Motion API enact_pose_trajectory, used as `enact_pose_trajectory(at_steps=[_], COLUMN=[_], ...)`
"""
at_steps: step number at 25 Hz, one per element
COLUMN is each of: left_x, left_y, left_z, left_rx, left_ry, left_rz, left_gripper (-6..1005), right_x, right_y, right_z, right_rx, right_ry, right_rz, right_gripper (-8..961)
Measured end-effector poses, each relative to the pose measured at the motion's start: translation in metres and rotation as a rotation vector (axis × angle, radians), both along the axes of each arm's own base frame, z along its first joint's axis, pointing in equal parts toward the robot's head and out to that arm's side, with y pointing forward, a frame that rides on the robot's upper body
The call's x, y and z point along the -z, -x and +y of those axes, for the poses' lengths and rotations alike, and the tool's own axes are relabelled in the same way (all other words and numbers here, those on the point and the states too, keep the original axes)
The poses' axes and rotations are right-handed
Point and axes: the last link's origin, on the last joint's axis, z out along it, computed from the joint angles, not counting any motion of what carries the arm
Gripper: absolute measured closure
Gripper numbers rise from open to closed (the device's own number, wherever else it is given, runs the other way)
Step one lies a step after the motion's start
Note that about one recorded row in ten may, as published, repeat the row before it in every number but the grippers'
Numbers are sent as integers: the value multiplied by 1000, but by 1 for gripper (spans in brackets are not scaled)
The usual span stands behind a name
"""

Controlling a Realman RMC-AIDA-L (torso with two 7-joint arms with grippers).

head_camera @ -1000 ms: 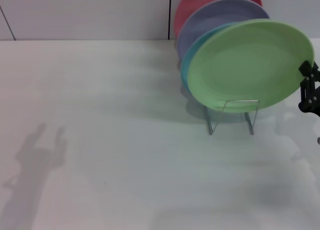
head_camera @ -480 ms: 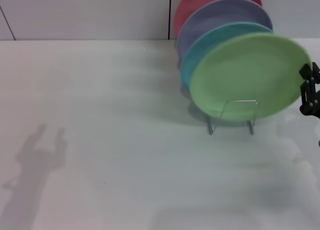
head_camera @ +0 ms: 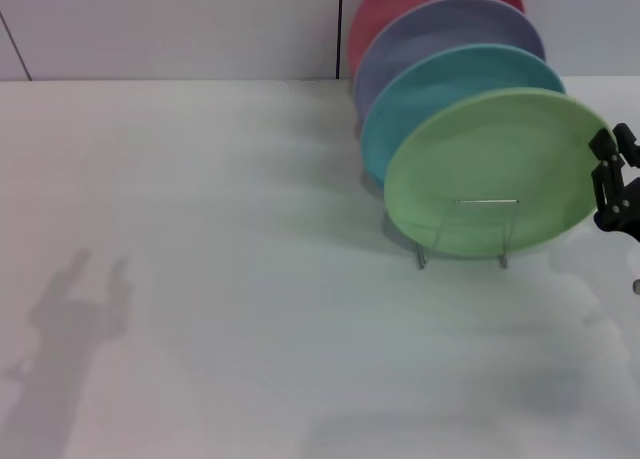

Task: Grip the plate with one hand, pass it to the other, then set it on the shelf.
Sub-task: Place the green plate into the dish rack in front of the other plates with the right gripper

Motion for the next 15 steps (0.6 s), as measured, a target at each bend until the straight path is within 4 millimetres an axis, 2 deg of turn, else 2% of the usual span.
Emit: enact_pose_trajectory(at_steps=[14,15], left_x=[-1,-1], left_y=[0,0], left_z=[-2,-2], left_rx=[8,9], left_ry=[1,1], left_rz=[-9,-9], left_gripper=[513,513], right_x=[5,4], right_y=[9,9], right_z=[3,2], right_rx=[-47,-51], right_ry=[34,32], right_rz=[4,5], right_gripper=[789,760])
